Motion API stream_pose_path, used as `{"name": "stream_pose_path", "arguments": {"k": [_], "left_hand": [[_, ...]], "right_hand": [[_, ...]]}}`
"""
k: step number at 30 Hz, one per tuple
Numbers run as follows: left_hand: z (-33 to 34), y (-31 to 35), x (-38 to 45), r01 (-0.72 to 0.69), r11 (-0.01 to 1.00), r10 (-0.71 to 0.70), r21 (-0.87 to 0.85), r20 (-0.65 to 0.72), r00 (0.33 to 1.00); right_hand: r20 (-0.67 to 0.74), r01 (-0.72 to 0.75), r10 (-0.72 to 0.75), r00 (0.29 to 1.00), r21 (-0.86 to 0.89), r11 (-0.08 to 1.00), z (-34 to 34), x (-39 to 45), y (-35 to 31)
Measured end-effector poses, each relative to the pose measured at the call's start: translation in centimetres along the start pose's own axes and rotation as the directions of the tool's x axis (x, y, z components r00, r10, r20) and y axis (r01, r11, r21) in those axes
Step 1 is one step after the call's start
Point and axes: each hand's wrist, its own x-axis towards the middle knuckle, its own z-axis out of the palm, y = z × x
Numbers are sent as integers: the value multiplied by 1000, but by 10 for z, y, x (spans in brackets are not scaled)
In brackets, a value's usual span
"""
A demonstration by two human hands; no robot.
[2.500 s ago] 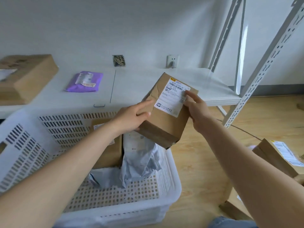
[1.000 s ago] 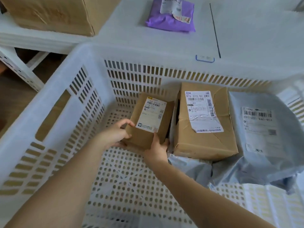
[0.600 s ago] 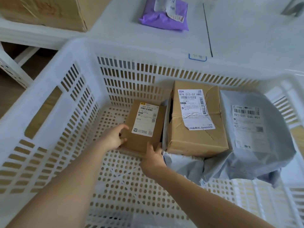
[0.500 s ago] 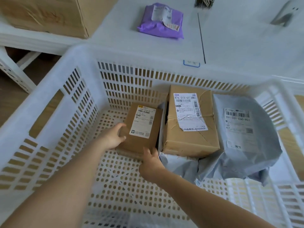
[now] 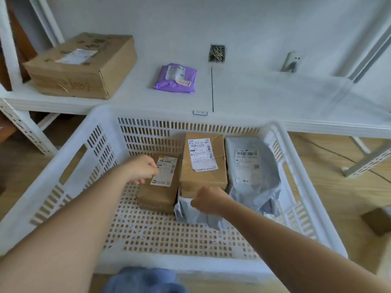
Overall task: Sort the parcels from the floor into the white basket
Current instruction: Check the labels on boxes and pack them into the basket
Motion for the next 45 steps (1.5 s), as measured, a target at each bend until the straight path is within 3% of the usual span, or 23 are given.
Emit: {"name": "stream_pose_path", "arguments": {"k": [9, 19, 25, 33, 40, 45], "left_hand": [[2, 115, -41, -130, 991, 130, -9, -35, 991], [54, 264, -55, -353, 890, 394, 289, -97, 914], [110, 355, -59, -461, 845, 503, 271, -112, 857], [188, 429, -50, -505, 832, 528, 229, -44, 848], [257, 454, -21, -470, 840, 466, 269, 84, 881], [304, 461, 5, -420, 874, 387, 243, 174, 905]], "right_hand": [[-250, -68, 49, 967, -66, 996, -70, -74, 86], [-457, -223, 226, 860, 62, 973, -124, -153, 232], [-429, -330, 367, 825, 161, 930, -136, -199, 329], [-333, -431, 541, 772, 352, 831, -114, -222, 435], [-119, -518, 653, 748, 509, 687, -52, -188, 502], [0, -615, 742, 671, 559, 556, -16, -159, 542]]}}
